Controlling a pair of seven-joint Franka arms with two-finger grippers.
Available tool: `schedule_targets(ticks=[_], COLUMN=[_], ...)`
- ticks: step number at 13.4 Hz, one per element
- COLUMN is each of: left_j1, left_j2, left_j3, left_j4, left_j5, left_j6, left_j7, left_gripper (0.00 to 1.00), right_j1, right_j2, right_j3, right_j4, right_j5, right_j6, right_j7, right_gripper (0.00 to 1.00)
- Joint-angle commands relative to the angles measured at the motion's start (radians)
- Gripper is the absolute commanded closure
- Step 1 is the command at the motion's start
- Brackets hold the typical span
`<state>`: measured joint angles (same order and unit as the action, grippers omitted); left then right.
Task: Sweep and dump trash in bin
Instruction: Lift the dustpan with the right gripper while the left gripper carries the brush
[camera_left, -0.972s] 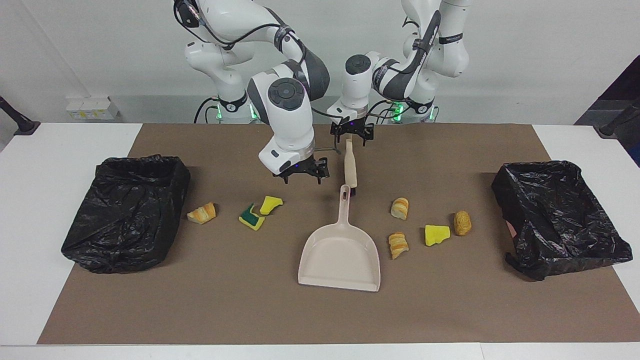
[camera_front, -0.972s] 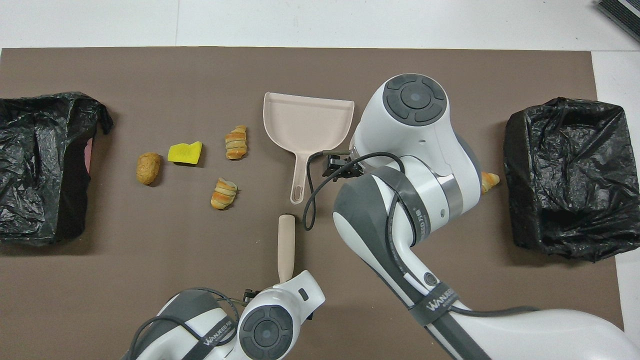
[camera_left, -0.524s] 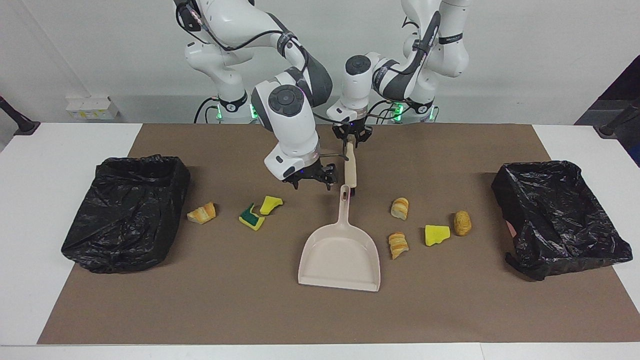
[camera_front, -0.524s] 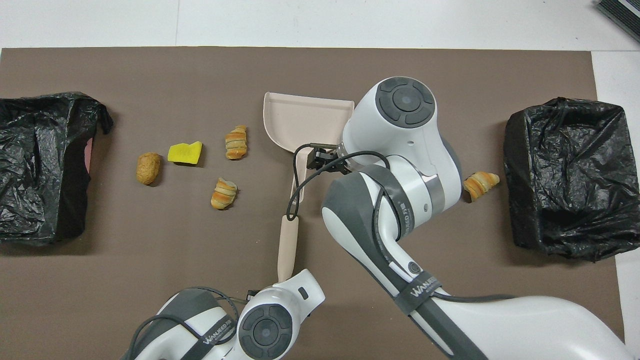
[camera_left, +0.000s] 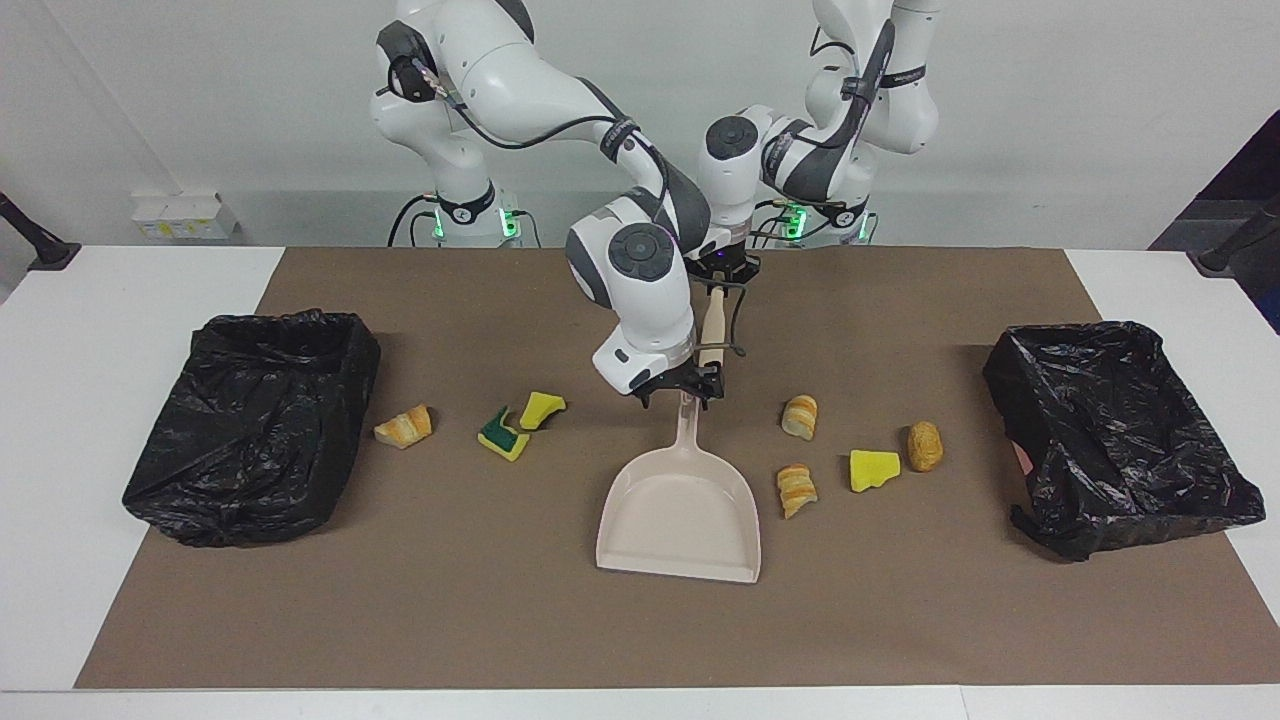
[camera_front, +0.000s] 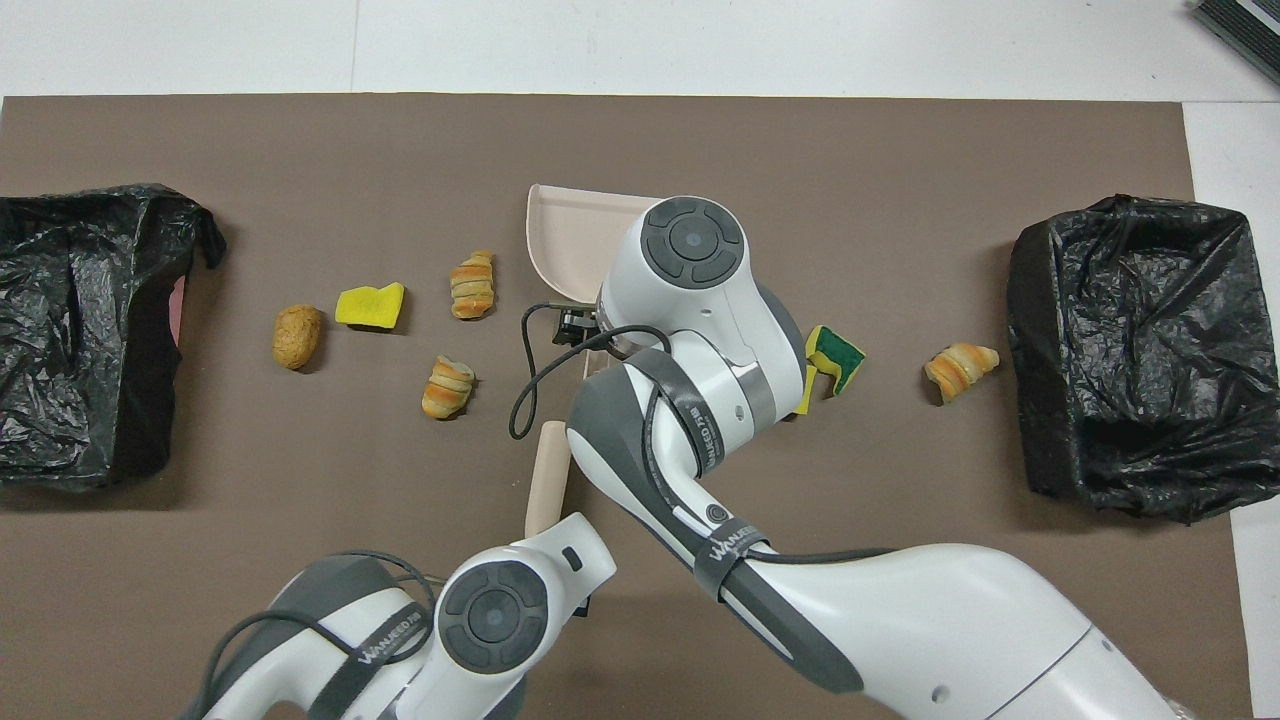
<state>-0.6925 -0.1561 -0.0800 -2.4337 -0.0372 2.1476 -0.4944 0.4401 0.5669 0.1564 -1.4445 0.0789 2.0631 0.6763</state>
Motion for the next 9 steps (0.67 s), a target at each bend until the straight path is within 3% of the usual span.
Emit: schedule_targets(ticks=[1,5,8,9], left_j1=[0.082,0.25,0.382,0.448], left_j2=[-0.083,-0.172,-0.161,-0.151], left_j3=[-0.001,0.0,-0.001,-0.001], left_j4=[-0.002,0.008,0.08,0.099], left_j5=[-0.009,0.003,0.066,0.068], left_j6=[-0.106,-0.192,-0.258,-0.258], left_j7=[0.086,0.209,0.246,0.285], left_gripper=[1.0,1.0,1.0,1.0], right_j1=[0.006,0.028,0.028,0.031], right_j2=[0.014,0.028,0.027,0.036], right_j3=[0.0,0.002,0.002,0.002], right_j4=[0.029,0.021,0.021,0.019], right_j5=[-0.031,-0.051,-0.073,-0.083], right_j6=[0.005,0.02,0.022,0.028], right_j7=[0.009,0.009,0.008,0.009], right_gripper=[0.28,0.35,0.48,0.48])
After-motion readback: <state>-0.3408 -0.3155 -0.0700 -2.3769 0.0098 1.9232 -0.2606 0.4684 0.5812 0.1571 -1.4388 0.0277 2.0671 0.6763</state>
